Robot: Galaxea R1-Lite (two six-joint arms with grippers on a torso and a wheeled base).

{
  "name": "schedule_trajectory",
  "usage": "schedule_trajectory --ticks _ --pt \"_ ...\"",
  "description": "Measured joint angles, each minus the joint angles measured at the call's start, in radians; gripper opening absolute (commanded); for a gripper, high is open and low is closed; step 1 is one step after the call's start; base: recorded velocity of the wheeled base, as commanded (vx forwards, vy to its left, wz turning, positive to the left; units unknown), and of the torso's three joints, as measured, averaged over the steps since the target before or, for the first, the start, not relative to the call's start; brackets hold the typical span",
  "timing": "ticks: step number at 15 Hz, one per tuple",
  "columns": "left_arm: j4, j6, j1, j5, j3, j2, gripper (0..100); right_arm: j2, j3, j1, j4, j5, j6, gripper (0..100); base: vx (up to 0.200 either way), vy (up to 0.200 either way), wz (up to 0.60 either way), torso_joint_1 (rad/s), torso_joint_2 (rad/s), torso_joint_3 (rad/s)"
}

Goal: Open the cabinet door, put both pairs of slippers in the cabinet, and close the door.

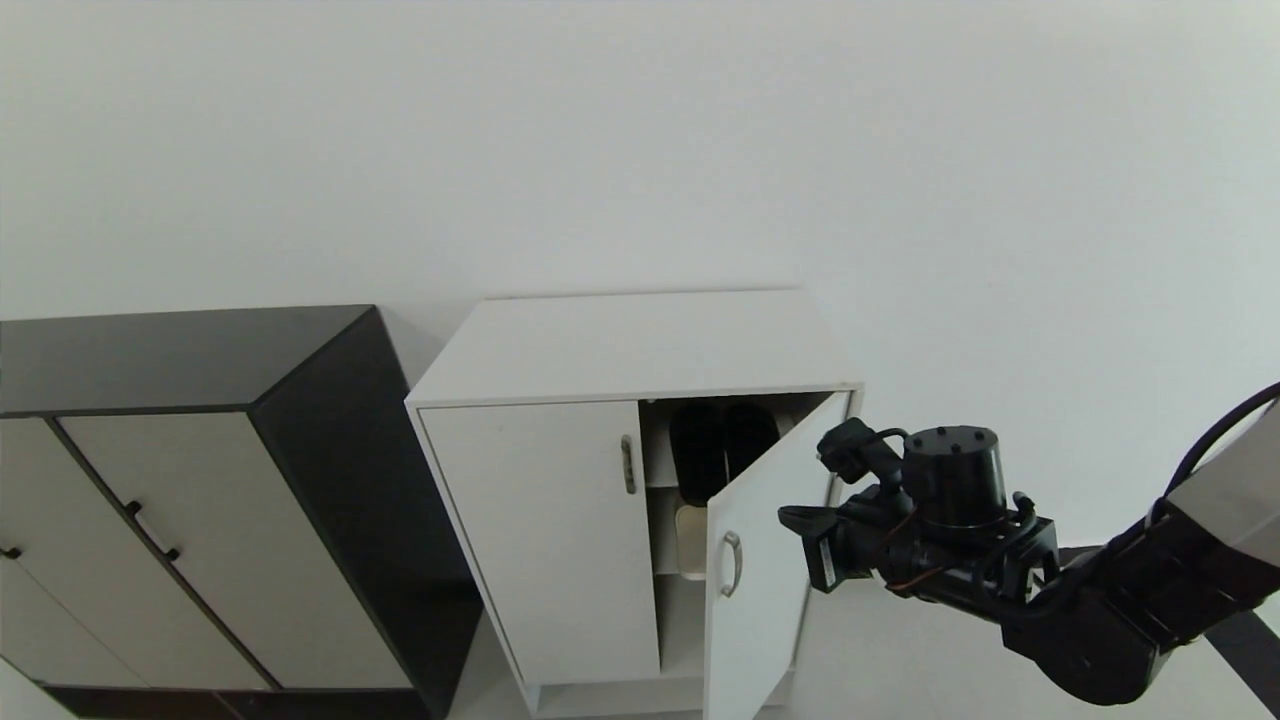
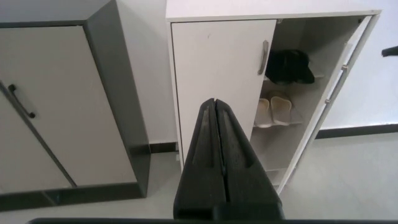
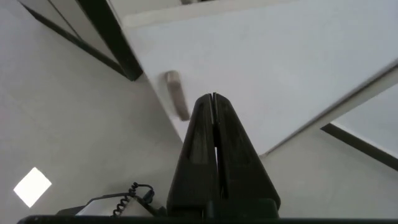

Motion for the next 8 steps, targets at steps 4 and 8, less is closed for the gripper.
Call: schedule_trajectory --ticks 4,8 --pt "0.0 -0.001 0.0 0.0 0.0 0.0 0 0.013 0.006 -0.001 -0.034 0.002 0.003 0 0.0 0.0 0.0 0.0 0.0 0.0" --pt "0.0 -0.005 0.0 0.0 0.0 0.0 0 0.063 -0.04 -0.003 -0.062 0.001 0.007 0 0.0 0.0 0.0 0.0 0.0 0.0"
